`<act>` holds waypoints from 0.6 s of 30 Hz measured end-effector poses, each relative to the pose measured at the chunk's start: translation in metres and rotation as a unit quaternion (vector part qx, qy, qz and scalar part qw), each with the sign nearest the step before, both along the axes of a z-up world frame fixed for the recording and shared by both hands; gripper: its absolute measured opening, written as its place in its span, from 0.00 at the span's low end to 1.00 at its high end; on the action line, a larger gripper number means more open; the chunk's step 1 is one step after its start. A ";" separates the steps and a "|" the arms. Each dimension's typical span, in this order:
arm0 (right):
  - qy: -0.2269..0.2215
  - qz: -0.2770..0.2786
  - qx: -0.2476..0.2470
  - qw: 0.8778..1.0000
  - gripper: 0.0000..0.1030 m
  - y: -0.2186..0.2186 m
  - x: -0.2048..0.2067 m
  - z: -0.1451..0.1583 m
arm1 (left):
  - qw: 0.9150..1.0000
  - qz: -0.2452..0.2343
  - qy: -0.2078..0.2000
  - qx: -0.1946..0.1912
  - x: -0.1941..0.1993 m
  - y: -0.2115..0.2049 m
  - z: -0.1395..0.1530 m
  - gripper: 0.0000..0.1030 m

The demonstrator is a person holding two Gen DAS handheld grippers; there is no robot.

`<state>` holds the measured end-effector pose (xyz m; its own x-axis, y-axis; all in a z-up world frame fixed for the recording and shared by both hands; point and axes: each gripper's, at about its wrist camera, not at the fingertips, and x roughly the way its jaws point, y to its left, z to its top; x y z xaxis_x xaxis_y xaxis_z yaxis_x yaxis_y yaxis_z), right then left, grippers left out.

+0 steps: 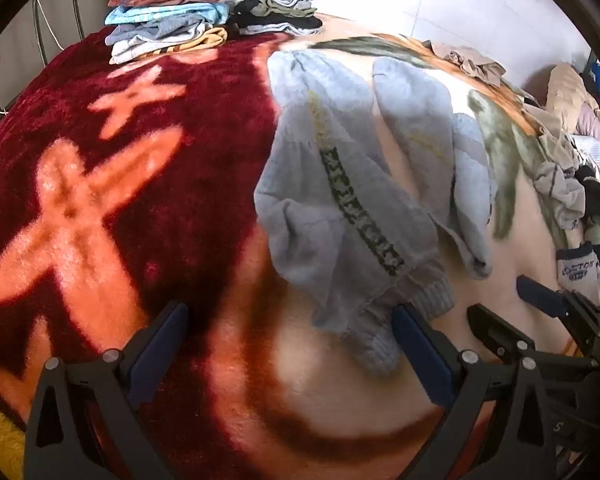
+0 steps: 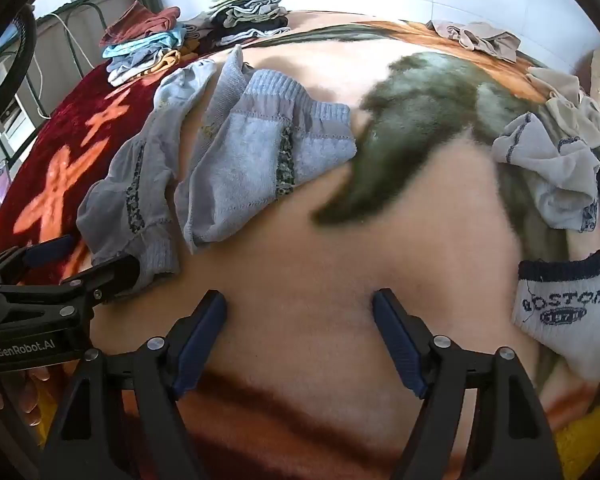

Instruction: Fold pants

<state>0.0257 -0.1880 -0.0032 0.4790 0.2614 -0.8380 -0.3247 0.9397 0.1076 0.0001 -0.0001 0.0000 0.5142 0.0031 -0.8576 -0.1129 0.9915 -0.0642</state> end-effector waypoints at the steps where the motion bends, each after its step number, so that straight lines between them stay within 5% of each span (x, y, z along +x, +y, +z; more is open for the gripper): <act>1: 0.008 -0.001 -0.007 1.000 0.76 0.000 0.000 0.000 | 1.000 0.000 -0.001 -0.001 0.000 0.000 0.000 1.00; 18: 0.003 -0.001 -0.002 1.000 0.76 -0.001 0.000 0.000 | 1.000 0.003 0.001 0.001 0.001 0.001 -0.003 1.00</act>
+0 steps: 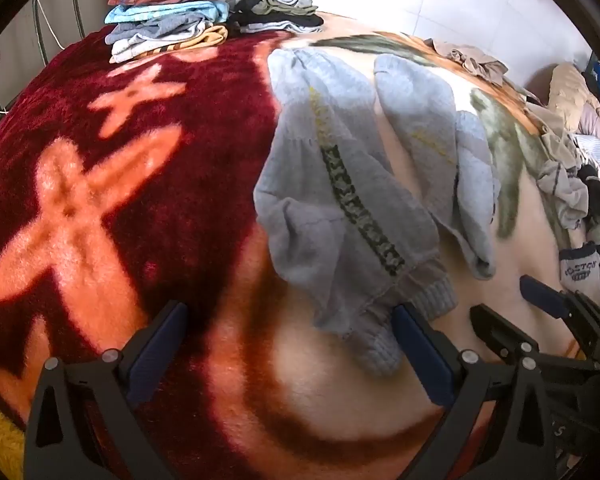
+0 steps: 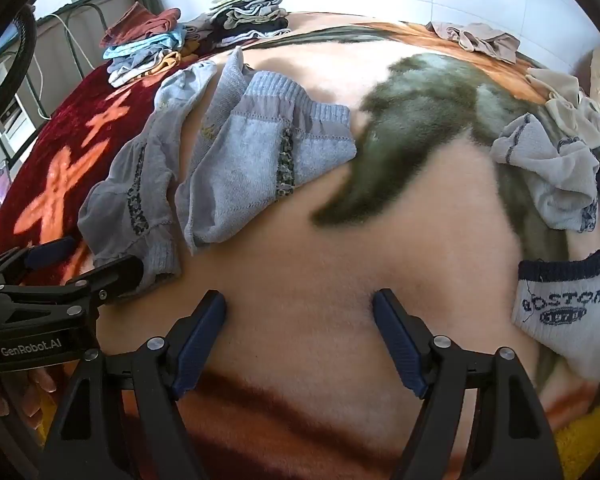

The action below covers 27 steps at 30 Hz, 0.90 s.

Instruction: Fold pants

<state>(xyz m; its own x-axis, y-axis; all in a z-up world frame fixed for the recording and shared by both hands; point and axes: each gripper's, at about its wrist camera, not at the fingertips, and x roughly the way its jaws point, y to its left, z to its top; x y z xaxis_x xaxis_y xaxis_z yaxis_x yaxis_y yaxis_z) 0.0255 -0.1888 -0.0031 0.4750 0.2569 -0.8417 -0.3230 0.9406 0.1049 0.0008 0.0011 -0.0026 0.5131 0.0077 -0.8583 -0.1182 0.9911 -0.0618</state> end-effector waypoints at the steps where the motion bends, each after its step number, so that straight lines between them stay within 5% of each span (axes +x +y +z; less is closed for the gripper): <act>1: 0.000 0.000 0.000 1.000 0.76 0.001 0.000 0.001 | 1.000 0.001 0.000 0.000 0.000 -0.001 0.000 1.00; 27: -0.004 0.001 -0.002 1.000 0.76 0.001 0.000 0.000 | 1.000 0.001 -0.001 0.002 0.001 -0.002 0.001 1.00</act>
